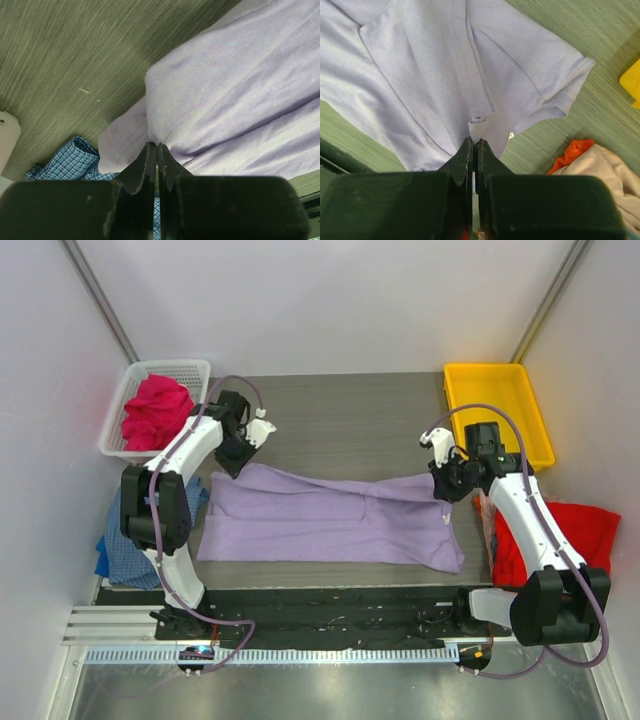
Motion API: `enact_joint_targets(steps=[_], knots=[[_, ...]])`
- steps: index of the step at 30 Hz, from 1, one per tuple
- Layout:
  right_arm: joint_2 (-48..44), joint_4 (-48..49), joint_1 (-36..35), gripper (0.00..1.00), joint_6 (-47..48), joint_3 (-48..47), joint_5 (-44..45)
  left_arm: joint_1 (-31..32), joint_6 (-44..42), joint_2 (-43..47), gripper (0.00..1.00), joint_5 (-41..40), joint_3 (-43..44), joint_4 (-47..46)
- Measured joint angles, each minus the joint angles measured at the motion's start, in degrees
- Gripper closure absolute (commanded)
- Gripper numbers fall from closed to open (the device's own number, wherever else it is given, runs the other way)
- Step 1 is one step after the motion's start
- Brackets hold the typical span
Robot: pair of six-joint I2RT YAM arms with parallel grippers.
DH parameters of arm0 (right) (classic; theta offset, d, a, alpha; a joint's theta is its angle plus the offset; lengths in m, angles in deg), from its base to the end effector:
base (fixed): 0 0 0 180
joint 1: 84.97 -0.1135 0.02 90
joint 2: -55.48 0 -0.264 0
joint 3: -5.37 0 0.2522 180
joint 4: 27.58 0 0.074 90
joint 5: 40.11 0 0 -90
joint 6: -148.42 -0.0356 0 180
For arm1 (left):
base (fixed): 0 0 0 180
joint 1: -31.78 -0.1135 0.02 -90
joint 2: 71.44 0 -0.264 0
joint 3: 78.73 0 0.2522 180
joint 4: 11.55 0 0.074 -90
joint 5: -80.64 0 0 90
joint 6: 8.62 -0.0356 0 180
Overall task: Fold and stack the t-shirts
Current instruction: Fold the other side of the tshirt into a rectangle
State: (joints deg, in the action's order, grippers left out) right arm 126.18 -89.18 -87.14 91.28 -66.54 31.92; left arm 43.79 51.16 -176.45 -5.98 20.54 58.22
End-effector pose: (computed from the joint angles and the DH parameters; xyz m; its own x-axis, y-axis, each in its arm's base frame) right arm 0.2376 0.0200 0.2742 -0.6276 -0.5403 -0.5606 -0.6296 0.7757 -0.0428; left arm 0.3583 -0.0784 0.2372 -0.7065 0.6640 -0.2449 0.6686 0.7397 0.0766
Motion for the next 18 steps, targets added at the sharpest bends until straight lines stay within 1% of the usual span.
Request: enact_joint_targets(steps=[10, 18], knots=[[-4.98, -5.14, -0.09, 0.99, 0.02, 0.00, -0.39, 0.04, 0.02, 0.09, 0.93, -0.37, -0.61, -0.07], [-6.64, -8.09, -0.35, 0.99, 0.04, 0.00, -0.37, 0.26, 0.22, 0.09, 0.93, -0.92, -0.52, -0.07]])
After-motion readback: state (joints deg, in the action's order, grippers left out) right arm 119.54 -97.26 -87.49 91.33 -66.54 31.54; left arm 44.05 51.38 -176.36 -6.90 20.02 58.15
